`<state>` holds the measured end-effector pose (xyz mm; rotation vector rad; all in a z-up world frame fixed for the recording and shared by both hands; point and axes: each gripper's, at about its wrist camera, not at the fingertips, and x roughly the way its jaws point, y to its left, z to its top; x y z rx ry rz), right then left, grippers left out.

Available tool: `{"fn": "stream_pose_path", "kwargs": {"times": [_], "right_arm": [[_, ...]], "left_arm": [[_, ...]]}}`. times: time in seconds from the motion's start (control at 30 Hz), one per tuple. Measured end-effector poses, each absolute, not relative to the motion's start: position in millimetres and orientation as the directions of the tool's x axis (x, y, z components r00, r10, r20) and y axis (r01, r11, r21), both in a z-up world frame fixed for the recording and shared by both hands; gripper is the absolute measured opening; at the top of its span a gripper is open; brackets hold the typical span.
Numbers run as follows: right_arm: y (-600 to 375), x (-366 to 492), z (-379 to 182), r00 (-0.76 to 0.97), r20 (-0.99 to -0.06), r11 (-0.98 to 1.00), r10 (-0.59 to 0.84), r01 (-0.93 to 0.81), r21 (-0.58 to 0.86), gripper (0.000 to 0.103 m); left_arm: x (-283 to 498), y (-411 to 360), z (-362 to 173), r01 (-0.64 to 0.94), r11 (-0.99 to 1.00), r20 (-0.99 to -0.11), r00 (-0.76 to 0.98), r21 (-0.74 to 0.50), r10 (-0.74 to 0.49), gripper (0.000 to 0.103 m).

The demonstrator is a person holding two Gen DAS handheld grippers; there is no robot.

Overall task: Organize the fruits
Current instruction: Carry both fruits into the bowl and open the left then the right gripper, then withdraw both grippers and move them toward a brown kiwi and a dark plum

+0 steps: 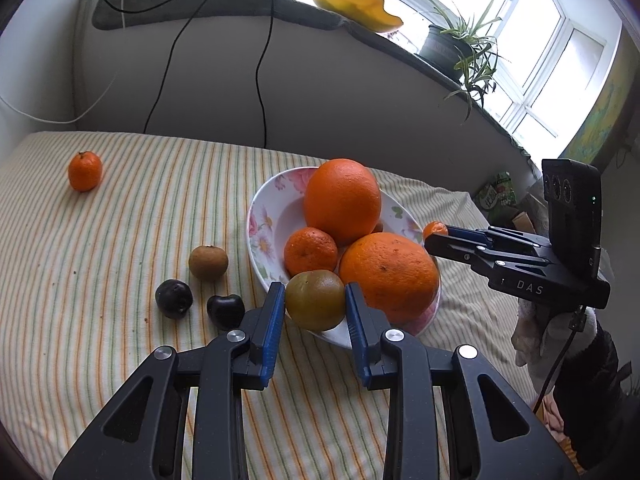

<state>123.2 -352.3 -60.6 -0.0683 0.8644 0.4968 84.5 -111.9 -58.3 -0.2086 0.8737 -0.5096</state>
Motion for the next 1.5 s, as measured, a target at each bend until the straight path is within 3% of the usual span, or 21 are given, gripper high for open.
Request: {"fn": "stream_pose_path", "kwargs": {"times": [0.7, 0.87, 0.9, 1.0, 1.1, 1.2, 1.23, 1.5], "right_arm": [[-354.1, 125.4, -66.2, 0.529, -0.751, 0.886, 0.395, -0.435, 0.159, 0.030], [-356.1, 126.6, -66.9, 0.531, -0.751, 0.889, 0.392, -0.428, 0.161, 0.031], [-356.6, 126.8, -66.9, 0.533, -0.751, 0.890, 0.391, -0.427, 0.161, 0.034], [-359.2, 126.0, -65.0, 0.549, -0.741, 0.895, 0.386, -0.418, 0.156, 0.063], [-360.8, 124.2, -61.6, 0.560, -0.733, 0.896, 0.386, -0.417, 0.153, 0.070], [-361.3, 122.9, -59.8, 0.570, -0.729, 0.899, 0.379, -0.414, 0.144, 0.086], [-361.6, 122.8, -59.6, 0.570, -0.726, 0.897, 0.384, -0.416, 0.147, 0.088], [-358.3, 120.9, -57.9, 0.564, -0.729, 0.893, 0.388, -0.427, 0.145, 0.090]], "left_arm": [[87.8, -114.8, -57.6, 0.343, 0.863, -0.682, 0.530, -0.372, -0.505, 0.030], [86.7, -115.2, -55.6, 0.349, 0.861, -0.675, 0.537, -0.369, -0.507, 0.043], [86.5, -115.2, -54.7, 0.350, 0.862, -0.673, 0.539, -0.367, -0.506, 0.046], [86.3, -115.2, -53.1, 0.350, 0.864, -0.671, 0.545, -0.362, -0.502, 0.053], [86.1, -115.5, -53.4, 0.347, 0.868, -0.675, 0.548, -0.356, -0.495, 0.062], [85.3, -116.7, -53.6, 0.347, 0.869, -0.676, 0.548, -0.353, -0.493, 0.067], [85.0, -116.9, -53.6, 0.346, 0.871, -0.677, 0.549, -0.350, -0.490, 0.072], [79.9, -118.1, -49.0, 0.343, 0.886, -0.674, 0.578, -0.312, -0.461, 0.074]]}}
